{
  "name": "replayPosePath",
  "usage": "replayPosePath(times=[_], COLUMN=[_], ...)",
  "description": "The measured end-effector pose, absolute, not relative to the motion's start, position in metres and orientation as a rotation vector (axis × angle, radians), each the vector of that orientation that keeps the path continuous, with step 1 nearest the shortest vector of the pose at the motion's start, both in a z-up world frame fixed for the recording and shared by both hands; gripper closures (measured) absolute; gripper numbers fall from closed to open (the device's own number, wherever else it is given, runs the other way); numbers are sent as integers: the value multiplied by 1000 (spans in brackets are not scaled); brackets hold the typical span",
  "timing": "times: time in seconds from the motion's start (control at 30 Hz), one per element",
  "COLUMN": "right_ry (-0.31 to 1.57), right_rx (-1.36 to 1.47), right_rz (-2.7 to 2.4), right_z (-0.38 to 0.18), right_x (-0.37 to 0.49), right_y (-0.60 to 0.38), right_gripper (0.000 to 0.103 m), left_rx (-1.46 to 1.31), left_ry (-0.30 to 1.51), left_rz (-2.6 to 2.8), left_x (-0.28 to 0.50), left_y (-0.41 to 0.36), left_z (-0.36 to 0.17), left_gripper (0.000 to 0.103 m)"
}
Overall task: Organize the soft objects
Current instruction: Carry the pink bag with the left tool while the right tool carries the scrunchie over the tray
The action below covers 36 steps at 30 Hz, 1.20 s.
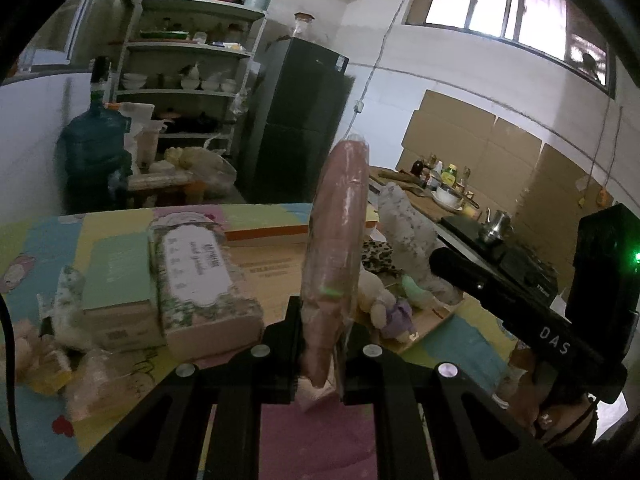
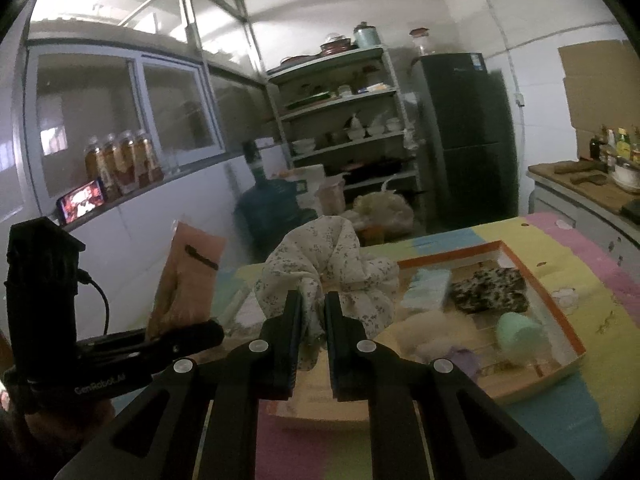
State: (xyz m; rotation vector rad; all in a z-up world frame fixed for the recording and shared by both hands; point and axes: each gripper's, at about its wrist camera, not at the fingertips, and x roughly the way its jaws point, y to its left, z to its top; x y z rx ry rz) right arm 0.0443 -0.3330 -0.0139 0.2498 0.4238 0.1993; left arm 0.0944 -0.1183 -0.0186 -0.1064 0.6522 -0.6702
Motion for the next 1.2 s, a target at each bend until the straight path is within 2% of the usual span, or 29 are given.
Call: replayPosePath(times=[0.67, 1.2], right_ry=[416, 455], right_rx=[299, 359], right_rz=[133, 145], right_z=[-26, -47], right_x=[60, 93], right_y=[-410, -450], right_gripper=[91, 91], left_rx=[-134, -186], left_ry=[758, 880], left_rz=[-609, -516], left_x=[144, 186], left_y=[-191, -219], left_z=[-42, -77], left_gripper=[89, 89])
